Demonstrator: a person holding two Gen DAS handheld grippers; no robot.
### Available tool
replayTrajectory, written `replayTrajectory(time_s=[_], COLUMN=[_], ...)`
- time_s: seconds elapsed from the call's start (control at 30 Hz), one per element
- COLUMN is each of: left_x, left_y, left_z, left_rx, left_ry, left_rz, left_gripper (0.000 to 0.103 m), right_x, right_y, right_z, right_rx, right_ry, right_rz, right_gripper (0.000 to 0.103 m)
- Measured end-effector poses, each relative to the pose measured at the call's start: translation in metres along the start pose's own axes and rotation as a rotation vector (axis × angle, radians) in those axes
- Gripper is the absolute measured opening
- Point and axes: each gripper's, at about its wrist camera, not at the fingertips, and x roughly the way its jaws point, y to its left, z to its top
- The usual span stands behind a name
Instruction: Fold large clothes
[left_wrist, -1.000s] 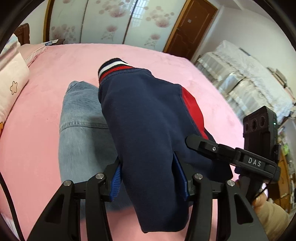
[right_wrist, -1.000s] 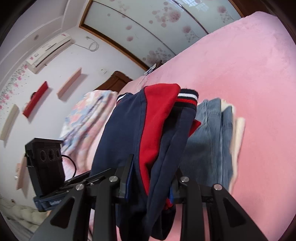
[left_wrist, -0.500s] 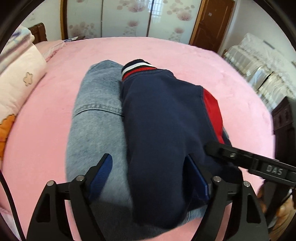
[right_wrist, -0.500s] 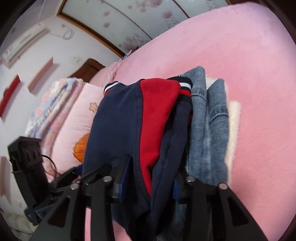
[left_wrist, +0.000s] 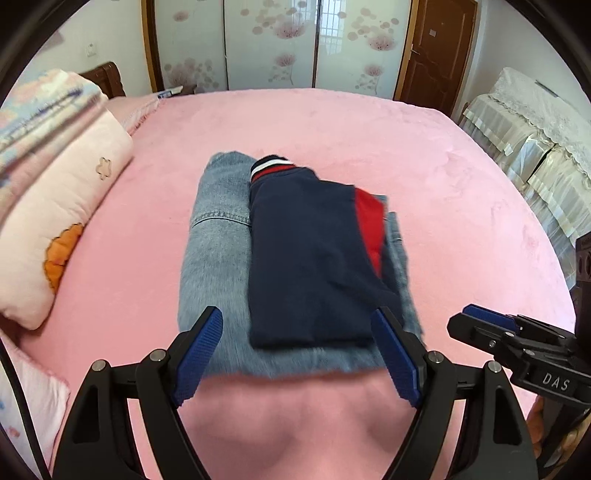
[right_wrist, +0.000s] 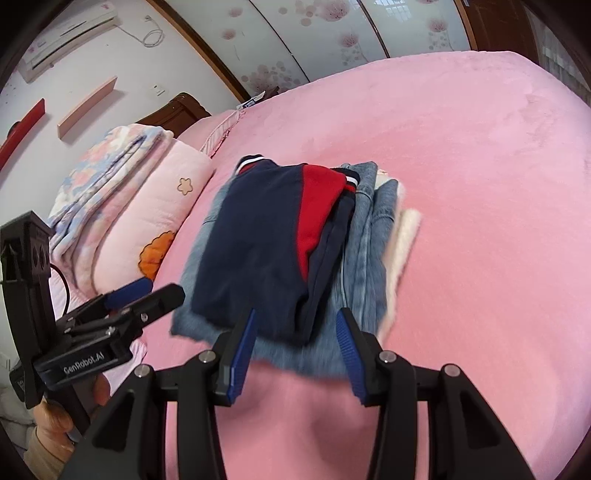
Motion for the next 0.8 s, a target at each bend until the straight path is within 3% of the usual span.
replayTrajectory(time_s=[0.4,0.8], left_x=[-0.109,-0.171], left_y=[-0.07,-0.125], left_z=[-0.061,-0.108], left_rx=[0.047,0.091], left_ry=[-0.045,-0.048], left_rz=[-0.005,-0.01], left_gripper=[0.082,0.082], right_x=[-0.116,-0.199], right_y=[0.009,0.003], right_z=[-0.051,-0.099], right_rx=[-0.031,-0.059], right_ry=[-0.065,-0.102], right_rz=[-0.103,-0.224], right_gripper=[0.045,0.045])
